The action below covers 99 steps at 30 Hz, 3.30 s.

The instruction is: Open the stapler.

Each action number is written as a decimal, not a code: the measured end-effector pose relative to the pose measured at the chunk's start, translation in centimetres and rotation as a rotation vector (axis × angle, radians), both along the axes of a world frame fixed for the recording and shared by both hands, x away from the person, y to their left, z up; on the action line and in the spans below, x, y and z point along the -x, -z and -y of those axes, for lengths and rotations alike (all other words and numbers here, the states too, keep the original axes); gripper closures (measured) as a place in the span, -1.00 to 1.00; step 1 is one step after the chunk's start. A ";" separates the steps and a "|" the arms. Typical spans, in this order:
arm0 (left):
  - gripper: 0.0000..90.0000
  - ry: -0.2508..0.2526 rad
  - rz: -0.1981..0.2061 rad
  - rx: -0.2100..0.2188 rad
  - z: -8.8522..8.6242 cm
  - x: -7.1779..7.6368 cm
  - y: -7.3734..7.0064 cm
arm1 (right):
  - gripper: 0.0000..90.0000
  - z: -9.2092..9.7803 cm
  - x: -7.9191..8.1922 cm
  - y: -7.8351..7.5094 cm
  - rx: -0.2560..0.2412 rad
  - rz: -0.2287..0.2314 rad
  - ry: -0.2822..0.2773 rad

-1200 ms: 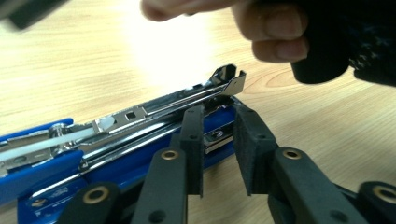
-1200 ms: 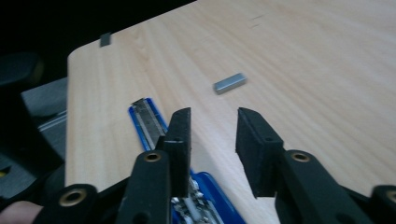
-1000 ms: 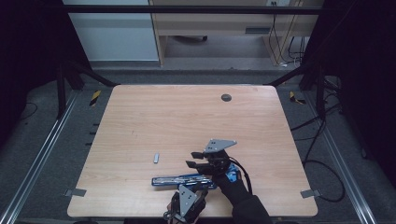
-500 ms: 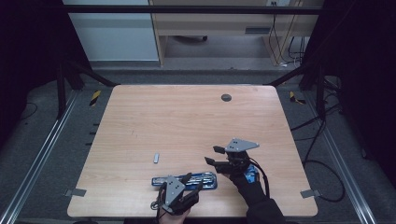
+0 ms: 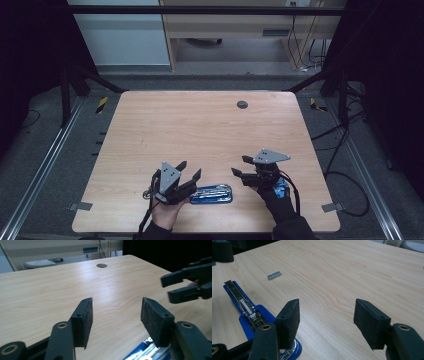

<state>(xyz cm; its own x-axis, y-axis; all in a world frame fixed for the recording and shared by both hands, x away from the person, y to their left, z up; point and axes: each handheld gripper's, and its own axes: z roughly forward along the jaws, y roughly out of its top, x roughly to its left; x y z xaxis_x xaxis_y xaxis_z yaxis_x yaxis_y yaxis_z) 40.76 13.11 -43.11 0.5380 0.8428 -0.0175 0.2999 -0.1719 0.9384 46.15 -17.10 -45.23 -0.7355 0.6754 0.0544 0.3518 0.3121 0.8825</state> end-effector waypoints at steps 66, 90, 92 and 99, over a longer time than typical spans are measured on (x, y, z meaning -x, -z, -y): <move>0.27 -0.061 -0.388 -0.327 -6.9 -8.3 4.2 | 0.32 4.8 1.5 1.5 0.138 -0.058 0.147; 0.65 -0.031 -0.447 -0.352 -6.4 -8.7 5.0 | 0.35 4.8 1.5 1.5 0.146 -0.072 0.145; 0.67 -0.024 -0.448 -0.354 -6.5 -8.7 5.0 | 0.35 4.8 1.5 1.5 0.145 -0.071 0.145; 0.71 0.022 -0.445 -0.375 -6.8 -8.8 5.0 | 0.36 4.8 1.5 1.5 0.146 -0.073 0.142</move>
